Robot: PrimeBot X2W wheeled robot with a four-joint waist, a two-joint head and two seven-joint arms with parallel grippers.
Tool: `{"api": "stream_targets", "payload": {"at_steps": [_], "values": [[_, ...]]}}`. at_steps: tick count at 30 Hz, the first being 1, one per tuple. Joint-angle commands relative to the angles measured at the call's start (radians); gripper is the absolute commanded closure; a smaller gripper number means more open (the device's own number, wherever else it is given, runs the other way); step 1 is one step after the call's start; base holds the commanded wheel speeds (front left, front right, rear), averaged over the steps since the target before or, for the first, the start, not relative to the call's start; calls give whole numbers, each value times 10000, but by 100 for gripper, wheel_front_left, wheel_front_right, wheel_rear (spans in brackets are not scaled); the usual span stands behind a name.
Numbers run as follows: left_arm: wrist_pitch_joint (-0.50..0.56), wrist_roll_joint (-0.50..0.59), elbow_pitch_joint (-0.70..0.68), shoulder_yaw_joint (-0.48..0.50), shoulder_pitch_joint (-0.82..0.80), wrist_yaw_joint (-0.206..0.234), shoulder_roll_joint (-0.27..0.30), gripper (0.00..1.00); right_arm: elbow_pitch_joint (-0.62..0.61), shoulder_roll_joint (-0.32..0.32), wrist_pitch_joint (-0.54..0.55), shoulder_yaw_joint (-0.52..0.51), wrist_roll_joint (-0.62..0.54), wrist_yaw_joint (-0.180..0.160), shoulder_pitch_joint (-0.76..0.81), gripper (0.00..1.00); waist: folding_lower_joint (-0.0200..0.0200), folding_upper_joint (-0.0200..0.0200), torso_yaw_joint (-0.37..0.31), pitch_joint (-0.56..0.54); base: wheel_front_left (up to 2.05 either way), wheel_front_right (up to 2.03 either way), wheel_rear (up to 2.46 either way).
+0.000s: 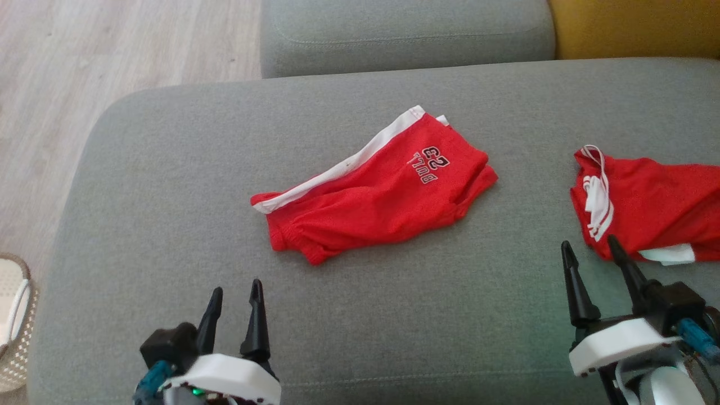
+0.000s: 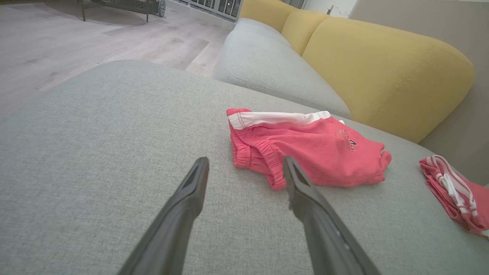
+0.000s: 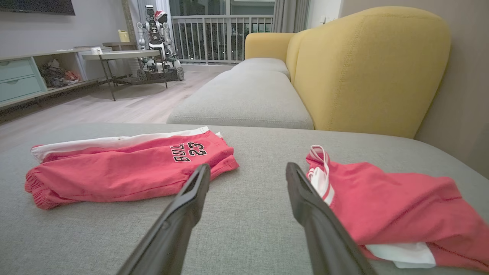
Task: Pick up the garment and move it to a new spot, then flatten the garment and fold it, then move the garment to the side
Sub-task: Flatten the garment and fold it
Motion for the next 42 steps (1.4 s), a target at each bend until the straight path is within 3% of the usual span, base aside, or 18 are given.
{"api": "stream_targets", "payload": {"at_steps": [1, 9, 15, 21, 28, 42], "values": [[-122, -49, -399, 232, -444, 45, 71, 0, -442, -9, 28, 176, -86, -6, -252, 0, 0, -1, 66, 34, 0, 0, 0], [-122, 148, -363, -15, -848, 44, 71, 0, -151, 98, 958, -256, 36, -6, -632, 0, 0, -1, 506, 539, 0, 0, 0], [-122, 150, -233, -216, -1127, 32, 71, 0, 592, 194, 2036, -652, 1840, -6, -1701, 0, 0, -1, 989, 1155, 0, 0, 0], [-122, 207, -93, -492, -1346, 0, 70, 0, 1673, 230, 3297, -1261, 4364, -6, -2968, 0, 0, -1, 1497, 1470, 0, 0, 0], [-122, 101, -201, -646, -1569, 80, 70, 0, 3230, 234, 4403, -1693, 5930, -6, -4229, 0, 0, -1, 1919, 1778, 0, 0, 0], [-122, 162, -107, -1185, -1880, 165, 70, 0, 6582, 236, 5553, -2689, 6496, -6, -6618, 0, 0, -1, 2486, 2424, 0, 0, 0]]}}
